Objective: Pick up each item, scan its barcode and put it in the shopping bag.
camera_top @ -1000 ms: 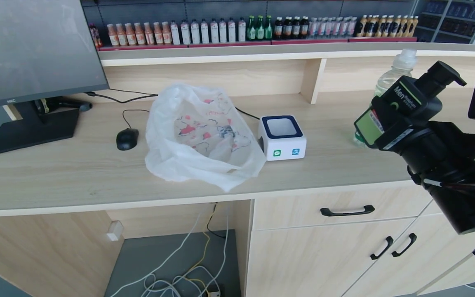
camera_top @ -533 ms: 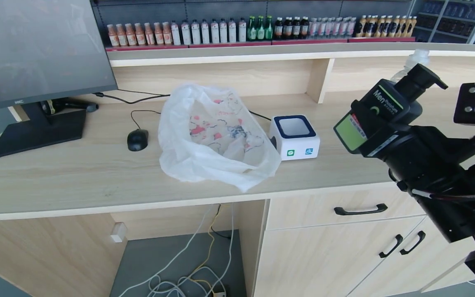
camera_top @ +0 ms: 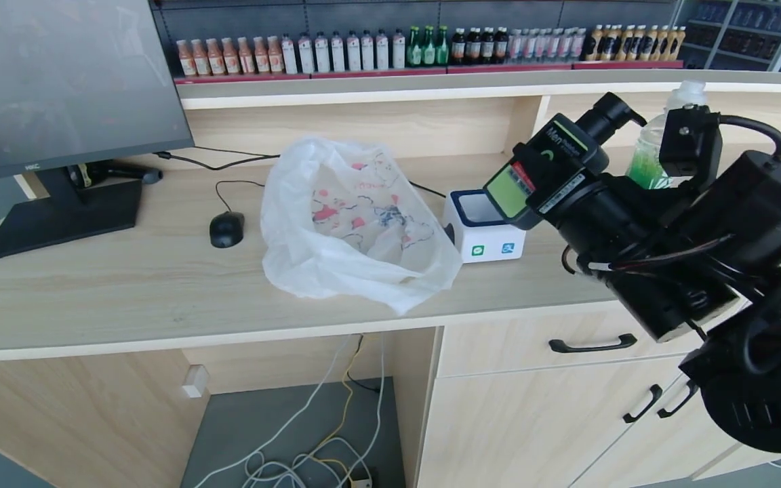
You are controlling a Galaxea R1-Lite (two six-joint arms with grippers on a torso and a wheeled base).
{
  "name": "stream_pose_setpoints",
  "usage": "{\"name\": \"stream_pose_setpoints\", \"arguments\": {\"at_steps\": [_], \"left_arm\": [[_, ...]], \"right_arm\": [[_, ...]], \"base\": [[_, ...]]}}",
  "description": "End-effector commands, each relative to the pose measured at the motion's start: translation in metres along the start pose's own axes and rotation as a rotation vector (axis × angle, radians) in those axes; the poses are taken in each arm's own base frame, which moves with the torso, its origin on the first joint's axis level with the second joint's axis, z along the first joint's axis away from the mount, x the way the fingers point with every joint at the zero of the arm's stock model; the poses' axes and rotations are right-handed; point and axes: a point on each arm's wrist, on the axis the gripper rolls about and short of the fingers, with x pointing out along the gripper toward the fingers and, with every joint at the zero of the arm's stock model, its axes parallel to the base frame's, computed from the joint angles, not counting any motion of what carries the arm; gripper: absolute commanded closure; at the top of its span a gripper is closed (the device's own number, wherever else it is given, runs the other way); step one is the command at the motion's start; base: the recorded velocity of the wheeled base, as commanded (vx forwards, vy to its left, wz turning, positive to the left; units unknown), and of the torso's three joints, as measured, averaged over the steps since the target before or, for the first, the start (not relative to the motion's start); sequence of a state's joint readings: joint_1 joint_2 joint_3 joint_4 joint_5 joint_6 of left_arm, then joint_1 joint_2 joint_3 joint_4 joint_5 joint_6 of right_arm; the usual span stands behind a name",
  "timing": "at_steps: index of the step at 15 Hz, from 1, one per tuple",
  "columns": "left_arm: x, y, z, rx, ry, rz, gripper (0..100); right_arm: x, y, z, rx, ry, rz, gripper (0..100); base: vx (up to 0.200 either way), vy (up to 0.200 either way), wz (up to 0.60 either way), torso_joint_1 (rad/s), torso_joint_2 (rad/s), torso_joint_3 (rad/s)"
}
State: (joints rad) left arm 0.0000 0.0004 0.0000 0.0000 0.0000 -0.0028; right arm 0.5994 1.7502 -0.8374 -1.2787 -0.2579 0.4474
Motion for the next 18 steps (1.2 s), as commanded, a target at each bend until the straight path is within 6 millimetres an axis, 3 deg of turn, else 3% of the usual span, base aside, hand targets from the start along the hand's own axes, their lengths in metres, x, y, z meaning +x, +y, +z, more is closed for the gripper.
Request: {"name": "stream_pose_setpoints", "arguments": {"at_steps": [1, 3, 5, 18], "left_arm": [[0.0, 0.0, 0.0, 0.0, 0.0, 0.0, 0], [0.0, 0.0, 0.0, 0.0, 0.0, 0.0, 0], [0.0, 0.0, 0.0, 0.0, 0.0, -0.002, 0], [0.0, 0.0, 0.0, 0.0, 0.0, 0.0, 0]], "right_arm": [[0.02, 0.005, -0.003, 0.071, 0.012, -0.004, 100], [0.041, 0.013, -0.001, 0.195, 0.055, -0.03, 100], [0.047, 0.013, -0.006, 0.293, 0.084, -0.051, 100], [0.05, 0.022, -0.04, 0.514, 0.215, 0.006, 100]], "base": [[0.0, 0.0, 0.0, 0.0, 0.0, 0.0], [0.0, 0.0, 0.0, 0.0, 0.0, 0.0], [0.0, 0.0, 0.0, 0.0, 0.0, 0.0], [0.0, 0.0, 0.0, 0.0, 0.0, 0.0]]}}
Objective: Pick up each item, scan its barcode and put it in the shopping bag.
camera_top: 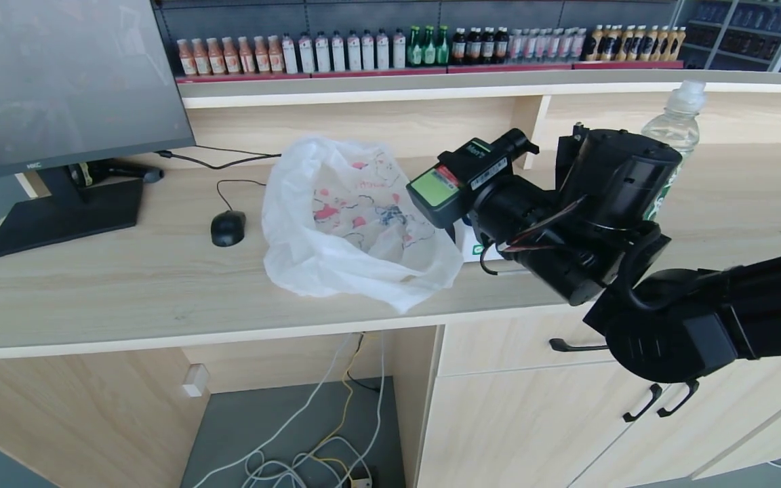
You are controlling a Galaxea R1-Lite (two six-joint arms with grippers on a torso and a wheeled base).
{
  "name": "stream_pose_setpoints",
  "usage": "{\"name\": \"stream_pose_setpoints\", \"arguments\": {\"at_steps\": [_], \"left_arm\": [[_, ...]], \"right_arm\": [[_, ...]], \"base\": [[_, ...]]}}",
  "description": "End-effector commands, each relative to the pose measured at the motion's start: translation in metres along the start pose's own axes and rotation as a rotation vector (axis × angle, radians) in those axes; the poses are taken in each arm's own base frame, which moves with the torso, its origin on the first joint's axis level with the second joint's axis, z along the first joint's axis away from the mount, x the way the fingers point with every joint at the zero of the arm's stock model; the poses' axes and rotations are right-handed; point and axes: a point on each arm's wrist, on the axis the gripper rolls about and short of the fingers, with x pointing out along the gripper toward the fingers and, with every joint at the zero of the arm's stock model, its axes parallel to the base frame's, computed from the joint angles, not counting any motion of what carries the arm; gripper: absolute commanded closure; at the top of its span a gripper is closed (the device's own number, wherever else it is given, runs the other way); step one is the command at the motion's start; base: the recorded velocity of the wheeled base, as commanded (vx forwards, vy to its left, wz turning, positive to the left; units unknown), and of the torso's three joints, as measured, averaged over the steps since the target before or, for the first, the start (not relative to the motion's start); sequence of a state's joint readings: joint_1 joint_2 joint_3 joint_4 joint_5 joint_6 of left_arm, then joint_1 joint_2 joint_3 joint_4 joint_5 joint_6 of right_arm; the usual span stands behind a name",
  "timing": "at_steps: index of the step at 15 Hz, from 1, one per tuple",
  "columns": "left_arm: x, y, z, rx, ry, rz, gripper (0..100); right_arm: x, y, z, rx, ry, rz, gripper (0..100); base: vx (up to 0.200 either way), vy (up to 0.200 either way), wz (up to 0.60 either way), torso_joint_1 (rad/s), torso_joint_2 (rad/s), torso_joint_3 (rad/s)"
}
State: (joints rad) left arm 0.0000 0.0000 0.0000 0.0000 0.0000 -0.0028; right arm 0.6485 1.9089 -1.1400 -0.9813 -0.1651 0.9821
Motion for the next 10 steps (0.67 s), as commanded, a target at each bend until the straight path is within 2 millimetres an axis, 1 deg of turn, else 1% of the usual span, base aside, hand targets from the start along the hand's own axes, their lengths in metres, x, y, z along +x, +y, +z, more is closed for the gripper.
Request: {"name": "stream_pose_setpoints", "arguments": {"at_steps": [1, 3, 5, 6, 10], "left_arm": [[0.0, 0.0, 0.0, 0.0, 0.0, 0.0, 0], [0.0, 0.0, 0.0, 0.0, 0.0, 0.0, 0], [0.0, 0.0, 0.0, 0.0, 0.0, 0.0, 0], [0.0, 0.0, 0.0, 0.0, 0.0, 0.0, 0], [0.0, 0.0, 0.0, 0.0, 0.0, 0.0, 0]], "right_arm": [[0.002, -0.002, -0.006, 0.0, 0.029, 0.008, 100], [0.005, -0.008, -0.011, 0.0, 0.046, -0.003, 100], [0.007, -0.013, -0.012, 0.024, 0.047, -0.014, 100], [0.007, -0.013, -0.013, 0.077, 0.047, -0.016, 100], [0.01, -0.023, -0.02, 0.085, 0.063, -0.039, 100]], "base": [[0.0, 0.0, 0.0, 0.0, 0.0, 0.0], [0.0, 0.0, 0.0, 0.0, 0.0, 0.0], [0.0, 0.0, 0.0, 0.0, 0.0, 0.0], [0.0, 0.0, 0.0, 0.0, 0.0, 0.0], [0.0, 0.0, 0.0, 0.0, 0.0, 0.0]]}}
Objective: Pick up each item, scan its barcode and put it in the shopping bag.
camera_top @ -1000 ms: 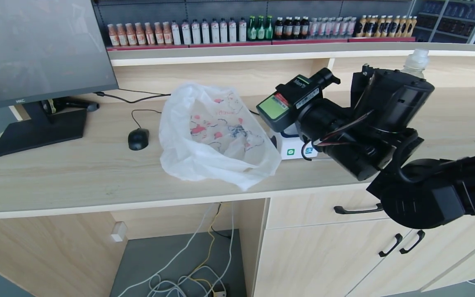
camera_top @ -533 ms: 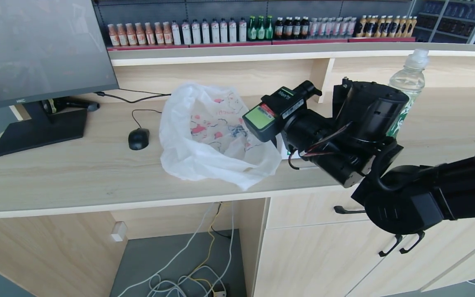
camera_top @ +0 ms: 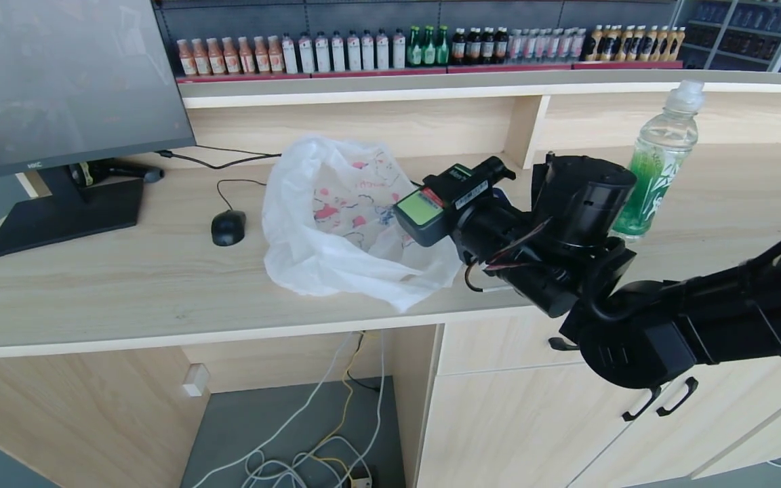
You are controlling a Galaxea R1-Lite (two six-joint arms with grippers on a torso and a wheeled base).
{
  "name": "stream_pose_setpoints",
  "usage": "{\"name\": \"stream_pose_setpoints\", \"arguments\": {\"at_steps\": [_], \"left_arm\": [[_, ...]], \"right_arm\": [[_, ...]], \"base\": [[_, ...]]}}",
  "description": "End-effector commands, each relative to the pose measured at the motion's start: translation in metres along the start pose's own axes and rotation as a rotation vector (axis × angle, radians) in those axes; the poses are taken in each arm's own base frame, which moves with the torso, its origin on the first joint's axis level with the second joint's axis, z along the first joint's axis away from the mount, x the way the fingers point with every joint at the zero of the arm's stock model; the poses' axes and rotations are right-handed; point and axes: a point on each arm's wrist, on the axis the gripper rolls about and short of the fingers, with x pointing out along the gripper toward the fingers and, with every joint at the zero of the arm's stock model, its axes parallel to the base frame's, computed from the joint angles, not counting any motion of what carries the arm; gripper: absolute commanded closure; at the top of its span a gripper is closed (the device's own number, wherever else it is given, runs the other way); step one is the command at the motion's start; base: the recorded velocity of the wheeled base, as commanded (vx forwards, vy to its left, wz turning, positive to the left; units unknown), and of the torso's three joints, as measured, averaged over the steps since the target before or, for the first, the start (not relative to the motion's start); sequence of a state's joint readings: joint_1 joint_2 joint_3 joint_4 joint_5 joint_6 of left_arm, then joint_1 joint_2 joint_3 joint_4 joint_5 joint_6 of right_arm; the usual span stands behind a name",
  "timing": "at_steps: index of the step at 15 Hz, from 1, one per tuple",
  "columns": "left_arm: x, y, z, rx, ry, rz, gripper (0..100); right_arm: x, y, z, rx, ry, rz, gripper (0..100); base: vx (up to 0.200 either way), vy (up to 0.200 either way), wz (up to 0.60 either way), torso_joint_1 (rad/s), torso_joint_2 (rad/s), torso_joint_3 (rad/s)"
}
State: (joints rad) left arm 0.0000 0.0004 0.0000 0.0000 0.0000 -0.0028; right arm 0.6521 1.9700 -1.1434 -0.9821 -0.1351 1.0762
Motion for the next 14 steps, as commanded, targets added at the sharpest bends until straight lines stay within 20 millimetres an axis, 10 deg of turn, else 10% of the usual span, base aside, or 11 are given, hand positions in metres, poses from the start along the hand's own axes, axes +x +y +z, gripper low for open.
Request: {"name": "stream_pose_setpoints", "arguments": {"at_steps": [1, 14], "left_arm": [[0.0, 0.0, 0.0, 0.0, 0.0, 0.0, 0], [0.0, 0.0, 0.0, 0.0, 0.0, -0.002, 0]], "right_arm": [[0.003, -0.007, -0.004, -0.002, 0.008, -0.015, 100], [0.014, -0.028, 0.013, 0.014, -0.033, -0.052, 100]], "base": [[0.0, 0.0, 0.0, 0.0, 0.0, 0.0], [0.0, 0.0, 0.0, 0.0, 0.0, 0.0]]}}
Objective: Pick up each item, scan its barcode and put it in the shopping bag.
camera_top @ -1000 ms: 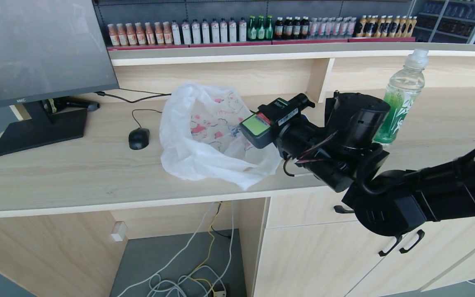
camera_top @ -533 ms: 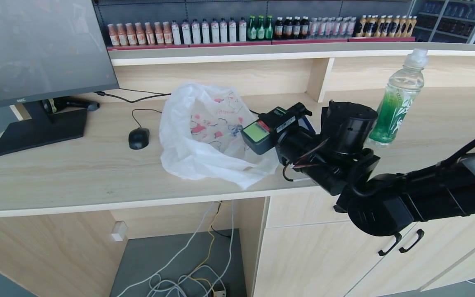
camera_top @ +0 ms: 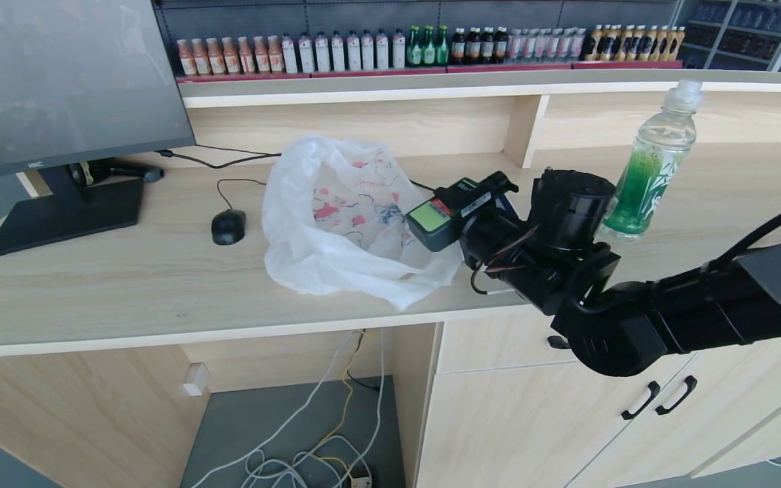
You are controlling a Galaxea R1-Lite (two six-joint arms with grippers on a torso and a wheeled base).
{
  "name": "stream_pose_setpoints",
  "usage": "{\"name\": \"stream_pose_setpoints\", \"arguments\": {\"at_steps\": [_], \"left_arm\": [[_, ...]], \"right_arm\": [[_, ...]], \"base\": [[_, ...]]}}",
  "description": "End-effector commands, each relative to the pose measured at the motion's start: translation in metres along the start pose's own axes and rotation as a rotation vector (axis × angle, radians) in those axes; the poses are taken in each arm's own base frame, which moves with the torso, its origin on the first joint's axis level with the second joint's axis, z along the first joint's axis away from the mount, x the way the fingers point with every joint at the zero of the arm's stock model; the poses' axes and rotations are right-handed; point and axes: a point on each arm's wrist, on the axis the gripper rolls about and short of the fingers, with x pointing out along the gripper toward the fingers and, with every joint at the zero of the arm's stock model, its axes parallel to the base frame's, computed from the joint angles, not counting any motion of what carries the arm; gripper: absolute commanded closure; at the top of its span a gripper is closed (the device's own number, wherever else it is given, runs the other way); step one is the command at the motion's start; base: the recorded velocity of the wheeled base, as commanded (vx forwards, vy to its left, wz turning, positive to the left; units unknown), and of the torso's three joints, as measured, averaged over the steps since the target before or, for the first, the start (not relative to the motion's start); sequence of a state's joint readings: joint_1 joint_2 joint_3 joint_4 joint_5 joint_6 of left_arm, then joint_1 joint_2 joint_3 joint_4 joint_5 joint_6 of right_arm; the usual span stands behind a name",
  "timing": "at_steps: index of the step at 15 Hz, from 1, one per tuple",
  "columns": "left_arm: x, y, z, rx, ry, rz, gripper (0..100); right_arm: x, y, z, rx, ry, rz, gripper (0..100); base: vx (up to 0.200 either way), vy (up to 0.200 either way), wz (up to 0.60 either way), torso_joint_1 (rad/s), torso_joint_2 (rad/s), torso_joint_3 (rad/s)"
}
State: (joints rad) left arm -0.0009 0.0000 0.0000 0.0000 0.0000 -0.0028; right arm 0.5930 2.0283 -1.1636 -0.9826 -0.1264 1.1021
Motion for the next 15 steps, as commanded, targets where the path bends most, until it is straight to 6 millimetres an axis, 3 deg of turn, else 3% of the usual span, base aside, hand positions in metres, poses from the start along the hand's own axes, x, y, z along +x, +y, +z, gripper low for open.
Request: {"name": "stream_pose_setpoints", "arguments": {"at_steps": [1, 3, 9, 15], "left_arm": [[0.0, 0.0, 0.0, 0.0, 0.0, -0.001, 0], [0.0, 0.0, 0.0, 0.0, 0.0, 0.001, 0], [0.0, 0.0, 0.0, 0.0, 0.0, 0.001, 0], [0.0, 0.0, 0.0, 0.0, 0.0, -0.001, 0]], "right_arm": [[0.004, 0.003, 0.008, 0.004, -0.022, 0.017, 100], [0.01, 0.004, 0.022, 0.003, -0.056, 0.034, 100], [0.027, -0.03, 0.063, -0.017, -0.123, -0.008, 100], [0.041, -0.028, 0.08, -0.022, -0.149, -0.007, 100]], "base": [[0.0, 0.0, 0.0, 0.0, 0.0, 0.0], [0.0, 0.0, 0.0, 0.0, 0.0, 0.0], [0.0, 0.0, 0.0, 0.0, 0.0, 0.0], [0.0, 0.0, 0.0, 0.0, 0.0, 0.0]]}}
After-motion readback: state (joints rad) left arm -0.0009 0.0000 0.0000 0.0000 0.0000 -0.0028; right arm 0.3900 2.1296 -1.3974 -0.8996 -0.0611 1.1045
